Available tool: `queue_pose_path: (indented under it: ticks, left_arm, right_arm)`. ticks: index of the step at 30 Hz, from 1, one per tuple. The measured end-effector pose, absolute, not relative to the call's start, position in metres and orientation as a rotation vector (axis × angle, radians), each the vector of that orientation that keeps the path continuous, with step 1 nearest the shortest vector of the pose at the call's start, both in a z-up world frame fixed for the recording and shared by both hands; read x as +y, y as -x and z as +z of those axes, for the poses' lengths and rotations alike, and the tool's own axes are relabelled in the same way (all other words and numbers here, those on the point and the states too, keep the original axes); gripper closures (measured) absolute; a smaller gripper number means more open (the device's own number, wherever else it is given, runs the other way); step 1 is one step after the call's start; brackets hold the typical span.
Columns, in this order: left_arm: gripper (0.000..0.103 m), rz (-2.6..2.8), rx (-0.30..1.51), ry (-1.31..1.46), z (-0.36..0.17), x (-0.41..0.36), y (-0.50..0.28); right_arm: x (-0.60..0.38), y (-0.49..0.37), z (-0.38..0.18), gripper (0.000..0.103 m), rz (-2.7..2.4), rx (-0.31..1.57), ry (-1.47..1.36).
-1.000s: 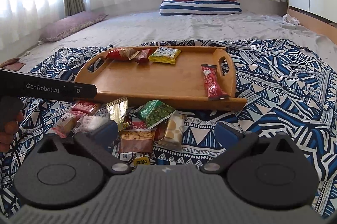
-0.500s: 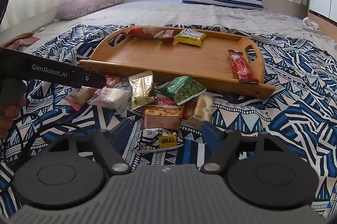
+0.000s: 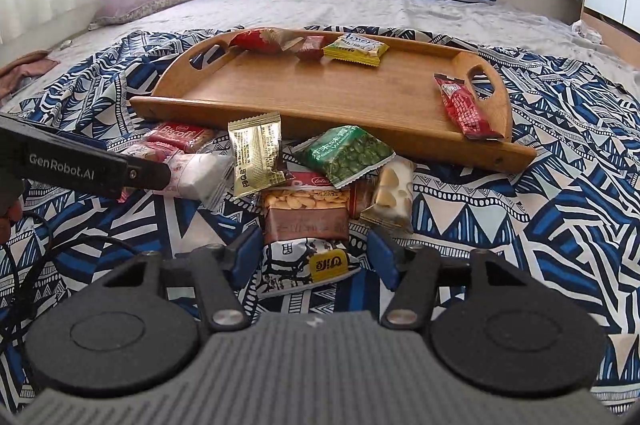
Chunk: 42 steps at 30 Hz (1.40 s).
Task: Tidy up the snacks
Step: 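Move both tools back toward the snack pile beside the tray, then grasp the pink-labelled pack with the left tool while the right tool grasps the brown biscuit pack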
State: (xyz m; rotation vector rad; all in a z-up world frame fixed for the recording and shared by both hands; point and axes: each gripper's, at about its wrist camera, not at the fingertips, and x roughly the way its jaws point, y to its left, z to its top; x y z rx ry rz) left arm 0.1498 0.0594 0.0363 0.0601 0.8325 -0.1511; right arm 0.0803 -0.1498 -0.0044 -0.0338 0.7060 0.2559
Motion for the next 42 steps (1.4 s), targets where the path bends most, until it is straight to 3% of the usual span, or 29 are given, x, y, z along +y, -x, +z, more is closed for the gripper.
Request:
queue_pose_path:
  ticks: [8, 10, 19, 33, 38, 42]
  left_arm:
    - [0.012, -0.115, 0.833, -0.065, 0.035, 0.061, -0.149]
    - [0.012, -0.116, 0.838, -0.065, 0.035, 0.062, -0.149]
    - [0.012, -0.117, 0.842, -0.070, 0.035, 0.063, -0.150]
    - [0.015, -0.084, 0.843, -0.087, 0.033, 0.071, -0.152]
    - [0.038, -0.112, 0.825, -0.104, 0.033, 0.065, -0.153]
    - [0.047, -0.128, 0.825, -0.094, 0.035, 0.066, -0.152]
  right_arm:
    - [-0.152, -0.080, -0.005, 0.032, 0.262, 0.702, 0.028]
    - [-0.152, -0.079, -0.006, 0.051, 0.241, 0.692, 0.026]
    - [-0.151, -0.076, -0.005, 0.056, 0.221, 0.679, 0.052]
    - [-0.154, -0.073, -0.006, 0.056, 0.232, 0.684, 0.055]
    - [-0.157, -0.073, -0.005, 0.056, 0.237, 0.687, 0.031]
    - [-0.158, -0.073, -0.005, 0.055, 0.240, 0.688, 0.031]
